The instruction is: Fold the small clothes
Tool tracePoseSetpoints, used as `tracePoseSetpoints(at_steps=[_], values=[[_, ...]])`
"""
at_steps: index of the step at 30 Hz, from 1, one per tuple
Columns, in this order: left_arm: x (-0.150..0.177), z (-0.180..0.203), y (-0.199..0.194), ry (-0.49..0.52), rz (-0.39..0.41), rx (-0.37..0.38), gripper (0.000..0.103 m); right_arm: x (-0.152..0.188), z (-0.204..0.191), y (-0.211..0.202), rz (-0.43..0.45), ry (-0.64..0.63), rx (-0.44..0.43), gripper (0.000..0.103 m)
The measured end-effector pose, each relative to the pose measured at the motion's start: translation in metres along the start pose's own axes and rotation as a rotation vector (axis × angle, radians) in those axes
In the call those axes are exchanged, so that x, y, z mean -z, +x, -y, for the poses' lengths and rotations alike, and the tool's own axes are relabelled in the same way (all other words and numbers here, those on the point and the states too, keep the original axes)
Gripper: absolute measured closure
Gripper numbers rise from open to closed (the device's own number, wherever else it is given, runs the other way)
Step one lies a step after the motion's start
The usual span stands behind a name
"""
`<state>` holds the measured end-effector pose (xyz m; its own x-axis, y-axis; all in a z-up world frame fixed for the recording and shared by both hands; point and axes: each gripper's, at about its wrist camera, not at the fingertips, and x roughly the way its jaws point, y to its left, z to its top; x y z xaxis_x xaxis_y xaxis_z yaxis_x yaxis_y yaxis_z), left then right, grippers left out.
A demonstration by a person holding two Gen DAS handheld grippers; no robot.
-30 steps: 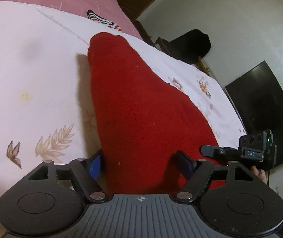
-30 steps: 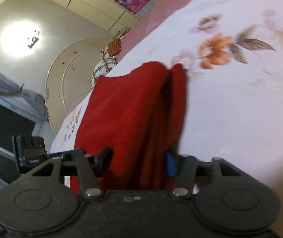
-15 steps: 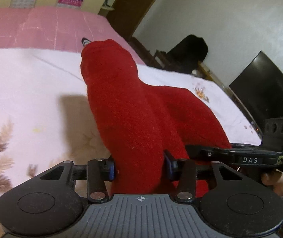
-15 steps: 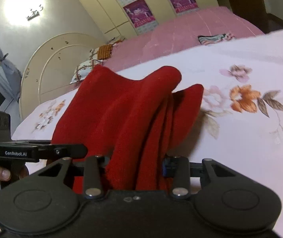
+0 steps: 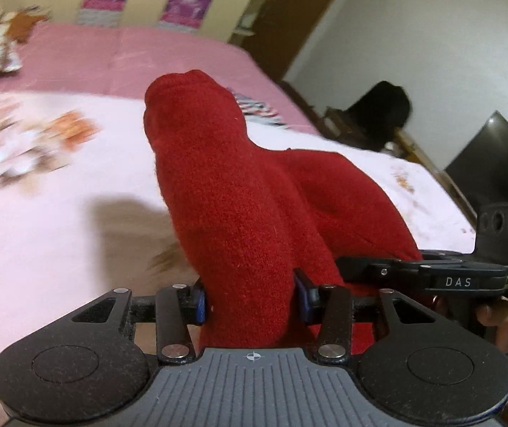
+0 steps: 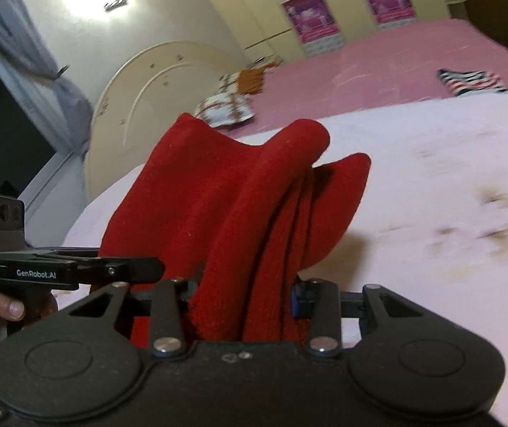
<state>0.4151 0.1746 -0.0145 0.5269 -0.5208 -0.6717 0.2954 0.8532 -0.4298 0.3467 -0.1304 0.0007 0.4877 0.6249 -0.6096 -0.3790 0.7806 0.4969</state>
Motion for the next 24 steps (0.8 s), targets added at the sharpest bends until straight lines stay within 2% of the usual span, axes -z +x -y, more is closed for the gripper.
tracePoseSetpoints(at_steps=[4, 8, 10, 11, 12, 14, 17, 20, 22, 24], values=[[0.020, -0.058, -0.025, -0.083, -0.019, -0.036, 0.058, 0.001, -0.040, 0.053, -0.062, -0.007, -0.045, 0.064], [0.046, -0.107, -0.032, -0.169, -0.031, -0.071, 0.058, 0.007, -0.064, 0.090, -0.121, -0.003, -0.068, 0.064], [0.059, -0.122, -0.027, -0.192, -0.034, -0.097, 0.048, 0.012, -0.063, 0.108, -0.153, -0.005, -0.044, 0.064], [0.064, -0.126, -0.025, -0.187, -0.010, -0.117, 0.031, 0.015, -0.063, 0.114, -0.160, -0.015, -0.014, 0.063], [0.071, -0.130, -0.024, -0.171, 0.018, -0.145, 0.020, 0.017, -0.056, 0.118, -0.158, -0.005, -0.002, 0.061], [0.078, -0.130, -0.022, -0.164, 0.064, -0.145, 0.017, 0.018, -0.036, 0.117, -0.157, 0.087, -0.035, 0.062], [0.085, -0.134, -0.029, -0.130, 0.079, -0.167, 0.016, 0.020, -0.038, 0.112, -0.151, 0.063, -0.019, 0.062], [0.082, -0.130, -0.035, -0.153, 0.090, -0.174, 0.016, 0.017, -0.039, 0.108, -0.159, 0.067, -0.003, 0.059], [0.088, -0.127, -0.054, -0.185, 0.120, -0.180, 0.016, 0.021, -0.048, 0.092, -0.141, 0.047, 0.046, 0.048], [0.101, -0.125, -0.073, -0.224, 0.153, -0.166, 0.016, 0.020, -0.058, 0.071, -0.098, -0.015, 0.085, 0.044]])
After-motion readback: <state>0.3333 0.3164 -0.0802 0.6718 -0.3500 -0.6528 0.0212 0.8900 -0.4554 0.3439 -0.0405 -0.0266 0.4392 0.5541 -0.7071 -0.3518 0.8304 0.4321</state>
